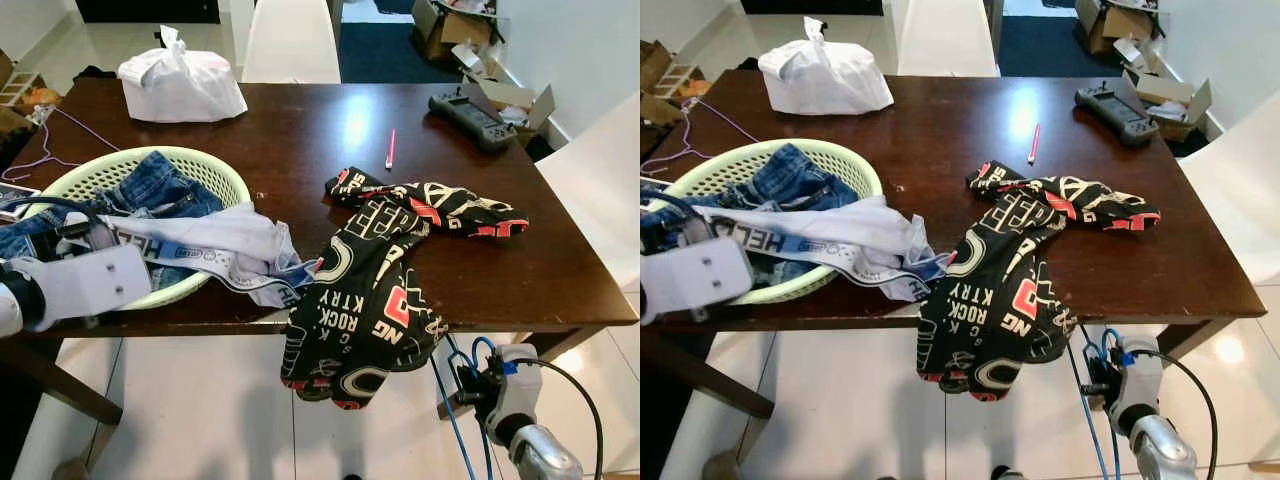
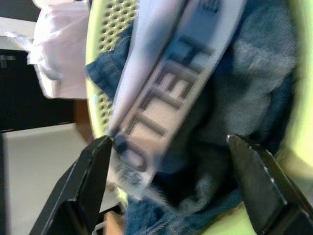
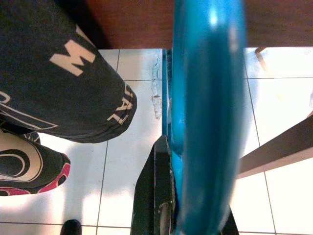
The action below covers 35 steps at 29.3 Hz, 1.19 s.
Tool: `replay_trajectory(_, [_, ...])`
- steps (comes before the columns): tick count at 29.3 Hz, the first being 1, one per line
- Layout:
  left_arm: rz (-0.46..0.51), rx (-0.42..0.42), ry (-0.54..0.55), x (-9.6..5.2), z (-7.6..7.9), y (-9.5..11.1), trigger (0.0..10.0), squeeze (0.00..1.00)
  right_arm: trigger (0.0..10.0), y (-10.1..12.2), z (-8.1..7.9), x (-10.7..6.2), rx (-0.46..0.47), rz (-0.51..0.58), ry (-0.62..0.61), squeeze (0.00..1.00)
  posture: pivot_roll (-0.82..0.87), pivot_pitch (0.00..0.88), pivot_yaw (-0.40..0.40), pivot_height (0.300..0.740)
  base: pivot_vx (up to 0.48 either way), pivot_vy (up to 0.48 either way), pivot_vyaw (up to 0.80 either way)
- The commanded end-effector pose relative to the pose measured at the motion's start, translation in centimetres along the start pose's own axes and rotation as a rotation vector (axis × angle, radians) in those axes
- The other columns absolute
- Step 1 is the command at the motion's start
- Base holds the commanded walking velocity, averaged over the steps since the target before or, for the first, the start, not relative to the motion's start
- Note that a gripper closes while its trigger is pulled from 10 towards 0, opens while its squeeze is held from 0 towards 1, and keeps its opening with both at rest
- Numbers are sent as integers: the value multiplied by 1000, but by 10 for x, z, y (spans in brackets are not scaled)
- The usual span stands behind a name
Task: Hang hanger
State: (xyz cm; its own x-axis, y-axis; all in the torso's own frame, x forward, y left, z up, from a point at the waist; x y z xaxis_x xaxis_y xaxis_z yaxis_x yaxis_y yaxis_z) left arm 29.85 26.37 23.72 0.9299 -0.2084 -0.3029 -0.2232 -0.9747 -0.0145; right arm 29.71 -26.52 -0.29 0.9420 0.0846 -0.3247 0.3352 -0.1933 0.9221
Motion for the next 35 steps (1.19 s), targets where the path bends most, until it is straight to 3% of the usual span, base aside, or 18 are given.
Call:
replay_trajectory(1, [-27, 95, -12, 0, 1, -5, 10000, 0, 10000, -8, 3, -4, 19, -24, -14, 0, 63, 210, -24, 740, 0, 0, 0])
replay_trajectory(2, [-45, 156, -15, -1, 1, -10, 10000, 0, 10000, -8, 2, -3, 21, -23, -13, 0, 63, 209, -24, 740, 0, 0, 0])
replay_trajectory(4, [-45, 156, -15, -1, 1, -10, 10000, 0, 10000, -8, 2, -3, 21, -23, -13, 0, 63, 209, -24, 740, 0, 0, 0])
replay_trajectory(7, [-73, 252, -49, -2, 6, -16, 10000, 0, 10000, -8, 1, -3, 24, -22, -12, 0, 64, 204, -21, 740, 0, 0, 0])
replay_trajectory(9, [-73, 252, -49, -2, 6, -16, 10000, 0, 10000, -8, 1, -3, 24, -22, -12, 0, 64, 204, -21, 740, 0, 0, 0])
replay_trajectory(12, [-116, 340, -55, -5, 8, -27, 10000, 0, 10000, -9, 0, -3, 26, -22, -10, 0, 75, 198, -23, 740, 0, 0, 0])
replay_trajectory(21, [-143, 407, 3, -1, 8, -35, 10000, 0, 10000, -10, 1, -3, 28, -25, -12, 0, 68, 185, -19, 740, 0, 0, 0])
replay_trajectory(24, [-156, 440, 76, -1, -5, -35, 10000, 0, 10000, -10, 1, -3, 29, -27, -14, 0, 71, 181, -22, 740, 0, 0, 0])
replay_trajectory(26, [-187, 470, 157, -3, -25, -39, 10000, 0, 10000, -10, 1, -3, 30, -29, -13, 0, 71, 178, -24, 740, 0, 0, 0])
replay_trajectory(28, [-194, 475, 172, -4, -29, -40, 10000, 0, 10000, -11, 1, -3, 30, -30, -13, 0, 72, 179, -22, 740, 0, 0, 0])
replay_trajectory(35, [-203, 467, 185, -2, -22, -49, 10000, 0, 10000, -11, 1, -2, 30, -30, -16, 0, 71, 180, -23, 740, 0, 0, 0])
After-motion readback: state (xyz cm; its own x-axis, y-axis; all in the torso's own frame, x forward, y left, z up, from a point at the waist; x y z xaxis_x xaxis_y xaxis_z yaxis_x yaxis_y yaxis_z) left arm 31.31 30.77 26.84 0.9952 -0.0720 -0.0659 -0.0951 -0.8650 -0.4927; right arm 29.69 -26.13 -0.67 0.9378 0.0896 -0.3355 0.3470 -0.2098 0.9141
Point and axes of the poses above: a point about 5 cm out from each wrist's last joint towards the gripper, its own x axis pointing out of the wrist towards the gripper, its own y axis along the axis of the wrist's last joint, z = x × y, the point moved 5 cm from there along x, pointing out of the wrist towards the gripper, and after that the axes turned 10 degrees about x, right-handed, at the moved point
